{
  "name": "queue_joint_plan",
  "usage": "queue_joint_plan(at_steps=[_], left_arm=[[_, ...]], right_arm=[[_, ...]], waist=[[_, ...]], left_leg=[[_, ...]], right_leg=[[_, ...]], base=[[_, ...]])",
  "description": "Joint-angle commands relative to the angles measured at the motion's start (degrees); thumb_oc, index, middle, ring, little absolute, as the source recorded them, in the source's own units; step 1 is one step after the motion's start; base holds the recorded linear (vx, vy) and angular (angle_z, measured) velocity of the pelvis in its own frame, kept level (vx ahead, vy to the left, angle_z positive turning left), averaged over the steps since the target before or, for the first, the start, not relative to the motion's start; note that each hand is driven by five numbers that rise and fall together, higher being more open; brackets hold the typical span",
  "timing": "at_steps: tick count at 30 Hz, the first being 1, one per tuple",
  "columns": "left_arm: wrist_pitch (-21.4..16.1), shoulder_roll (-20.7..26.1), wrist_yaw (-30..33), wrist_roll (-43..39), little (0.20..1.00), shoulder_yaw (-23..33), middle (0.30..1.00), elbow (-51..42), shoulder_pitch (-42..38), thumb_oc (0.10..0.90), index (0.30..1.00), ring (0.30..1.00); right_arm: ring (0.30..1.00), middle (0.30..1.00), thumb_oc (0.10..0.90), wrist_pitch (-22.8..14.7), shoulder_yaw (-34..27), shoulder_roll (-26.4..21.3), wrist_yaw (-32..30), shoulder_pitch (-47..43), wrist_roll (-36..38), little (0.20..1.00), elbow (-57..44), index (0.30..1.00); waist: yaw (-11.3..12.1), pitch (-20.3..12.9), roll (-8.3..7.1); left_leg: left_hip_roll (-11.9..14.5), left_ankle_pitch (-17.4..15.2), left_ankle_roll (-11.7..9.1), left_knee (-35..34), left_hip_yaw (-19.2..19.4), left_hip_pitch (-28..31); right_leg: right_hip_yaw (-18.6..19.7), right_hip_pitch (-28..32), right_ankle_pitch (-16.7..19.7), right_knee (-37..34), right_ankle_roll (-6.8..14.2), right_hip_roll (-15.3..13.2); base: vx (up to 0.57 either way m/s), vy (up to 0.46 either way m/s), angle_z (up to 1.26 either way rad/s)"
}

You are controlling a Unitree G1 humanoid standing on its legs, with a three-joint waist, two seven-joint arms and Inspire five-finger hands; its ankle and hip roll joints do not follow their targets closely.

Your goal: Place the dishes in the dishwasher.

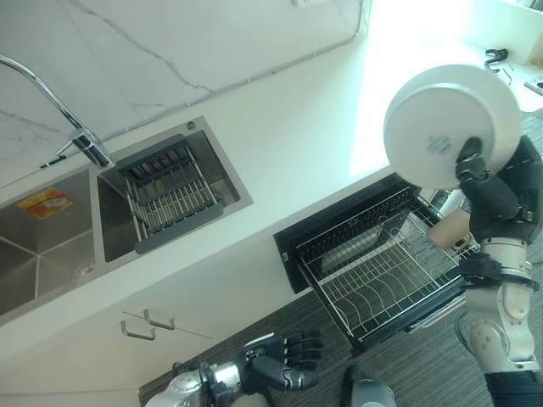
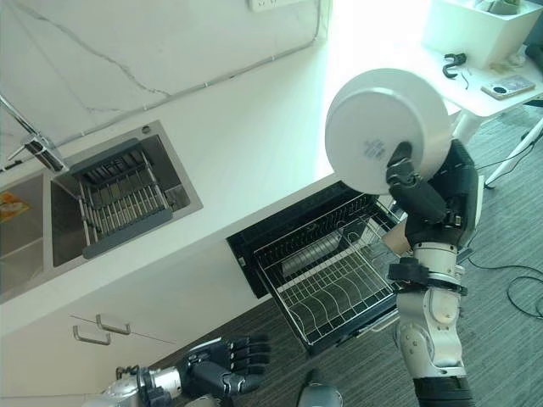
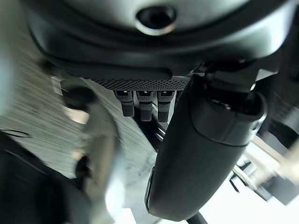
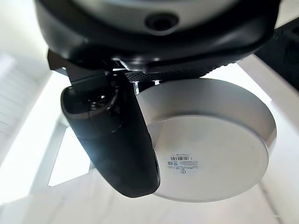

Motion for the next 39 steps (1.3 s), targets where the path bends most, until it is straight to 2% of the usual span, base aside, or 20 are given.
queue_joint_plan(at_steps=[1, 4, 5, 6, 7, 10, 12, 13, 15, 17, 22, 28, 31, 39], left_arm=[[-3.78, -0.51, -2.40, 0.53, 0.900, 2.13, 0.900, 2.81, 0.47, 0.800, 0.900, 0.900], [-9.55, -6.20, 2.88, 2.38, 0.900, 8.30, 0.900, 20.26, 2.27, 0.800, 0.900, 0.900], [-9.55, -6.20, 2.88, 2.38, 0.900, 8.30, 0.900, 20.26, 2.27, 0.800, 0.900, 0.900], [-13.56, -8.69, 5.28, 4.70, 0.900, 11.13, 0.900, 27.26, 2.63, 0.800, 0.900, 0.900], [-17.55, -11.59, 7.88, 8.77, 0.900, 14.45, 0.900, 35.29, 2.74, 0.800, 0.900, 0.900], [-20.39, -13.38, 10.97, 11.02, 0.900, 16.04, 0.900, 43.63, 2.53, 0.800, 0.900, 0.900], [-20.48, -14.11, 12.71, 12.02, 0.900, 17.33, 0.900, 47.27, 2.35, 0.800, 0.900, 0.900], [-20.49, -14.21, 12.84, 12.35, 0.900, 18.48, 0.900, 49.53, 2.00, 0.800, 0.900, 0.900], [-20.54, -14.31, 12.80, 11.94, 0.900, 18.86, 0.900, 50.69, 1.72, 0.800, 0.900, 0.900], [-19.54, -14.17, 13.51, 11.44, 0.900, 18.12, 0.900, 49.69, 1.55, 0.800, 0.900, 0.900], [-19.32, -13.61, 12.87, 11.98, 0.900, 18.20, 0.900, 48.97, 1.59, 0.800, 0.900, 0.900], [-18.77, -13.36, 13.66, 12.54, 0.900, 16.49, 0.900, 47.59, 1.94, 0.800, 0.900, 0.900], [-17.67, -13.06, 14.26, 12.54, 0.900, 16.16, 0.900, 46.74, 1.93, 0.800, 0.900, 0.900], [-16.74, -13.04, 14.66, 13.71, 0.900, 14.59, 0.900, 45.30, 2.12, 0.800, 0.900, 0.900]], right_arm=[[0.300, 0.300, 0.400, -4.38, -6.95, -2.32, 1.62, -4.52, -7.52, 0.300, -6.45, 0.300], [0.300, 0.300, 0.400, -1.78, -8.41, -2.74, -1.03, -2.59, -15.08, 0.300, -6.40, 0.300], [0.300, 0.300, 0.400, -1.78, -8.41, -2.74, -1.03, -2.59, -15.08, 0.300, -6.40, 0.300], [0.300, 0.300, 0.400, -0.28, -9.39, -2.16, -2.12, -1.56, -16.17, 0.300, -6.95, 0.300], [0.300, 0.300, 0.400, 0.02, -9.88, -0.41, -3.51, 0.23, -20.48, 0.300, -6.52, 0.300], [0.300, 0.300, 0.400, 1.77, -9.99, 0.79, -5.85, 1.84, -24.59, 0.300, -5.81, 0.300], [0.300, 0.300, 0.400, 1.50, -9.63, 0.95, -5.25, 2.47, -27.07, 0.300, -4.40, 0.300], [0.300, 0.300, 0.400, 2.74, -8.99, 0.24, -6.00, 2.80, -30.54, 0.300, -3.36, 0.300], [0.300, 0.300, 0.400, 4.30, -8.09, -0.01, -5.35, 3.20, -29.34, 0.300, -1.42, 0.300], [0.300, 0.300, 0.400, 2.26, -5.11, 0.61, -5.83, 3.85, -34.27, 0.300, 4.97, 0.300], [0.300, 0.300, 0.400, 2.45, -2.91, 1.32, -3.96, 4.15, -34.38, 0.300, 7.67, 0.300], [0.300, 0.300, 0.400, 4.23, 0.73, -0.65, -12.77, 1.83, -48.55, 0.300, 12.52, 0.300], [0.300, 0.300, 0.400, 7.52, 4.14, -1.93, -19.68, 0.19, -55.97, 0.300, 14.55, 0.300], [0.300, 0.300, 0.400, 12.45, 11.18, -3.01, -30.05, -3.38, -67.29, 0.300, 22.98, 0.300]], waist=[[-1.26, -2.12, -1.87], [-1.46, -2.04, -2.19], [-1.46, -2.04, -2.19], [-1.38, -2.03, -2.41], [-0.83, -1.89, -2.70], [-0.73, -1.99, -3.03], [-0.59, -2.15, -3.25], [-0.39, -2.32, -3.39], [-0.39, -2.40, -3.58], [0.01, -2.26, -3.69], [0.75, -2.59, -3.88], [2.37, -2.43, -3.79], [3.46, -2.40, -3.50], [6.18, -2.29, -2.81]], left_leg=[[1.70, -6.67, -0.25, 5.43, 0.40, -3.31], [2.39, -6.11, -0.44, 5.43, 1.44, -3.13], [2.39, -6.11, -0.44, 5.43, 1.44, -3.13], [2.15, -5.99, -0.44, 5.43, 1.08, -3.35], [1.35, -6.14, -0.36, 5.43, -0.56, -3.63], [1.61, -6.32, -0.35, 5.43, -0.25, -3.21], [1.81, -6.40, -0.44, 5.43, 0.00, -2.88], [1.80, -6.52, -0.43, 5.43, 0.12, -2.60], [1.57, -6.81, -0.32, 5.43, 0.10, -2.30], [0.92, -7.19, -0.18, 5.43, -0.29, -1.80], [0.42, -7.67, 0.18, 5.43, -0.24, -1.73], [-0.15, -7.78, 0.32, 5.43, -0.88, -1.98], [-0.54, -7.71, 0.35, 5.43, -1.70, -2.24], [-1.32, -7.43, 0.32, 5.43, -3.57, -2.69]], right_leg=[[-1.18, 7.57, -6.38, -3.57, 2.60, 0.73], [-1.15, 8.00, -6.83, -3.57, 2.18, 1.25], [-1.15, 8.00, -6.83, -3.57, 2.18, 1.25], [-0.72, 8.07, -6.97, -3.57, 2.15, 1.55], [-0.27, 8.28, -7.16, -3.57, 2.16, 1.81], [-0.91, 8.67, -7.40, -3.57, 2.16, 1.56], [-1.53, 9.03, -7.57, -3.57, 2.10, 1.29], [-1.94, 9.37, -7.69, -3.57, 2.16, 0.95], [-2.06, 9.60, -7.74, -3.57, 2.19, 0.82], [-2.33, 10.03, -7.68, -3.57, 2.28, 0.53], [-3.02, 9.86, -7.52, -3.57, 2.60, 0.12], [-3.84, 10.03, -7.55, -3.57, 2.58, -0.03], [-3.97, 10.23, -7.74, -3.57, 2.49, -0.07], [-5.22, 11.13, -7.94, -3.57, 2.24, -0.61]], base=[[-0.02, -0.085, 0.00], [0.01, -0.062, 0.01], [0.03, -0.045, 0.00], [0.02, -0.031, -0.02], [0.02, -0.031, -0.01], [0.00, 0.000, 0.00], [0.01, 0.052, -0.02], [0.02, 0.082, 0.02], [0.03, 0.087, 0.03], [0.03, 0.096, 0.02], [0.01, 0.035, 0.02], [0.01, 0.011, 0.03], [0.02, 0.027, 0.18], [0.02, 0.000, 0.08]])
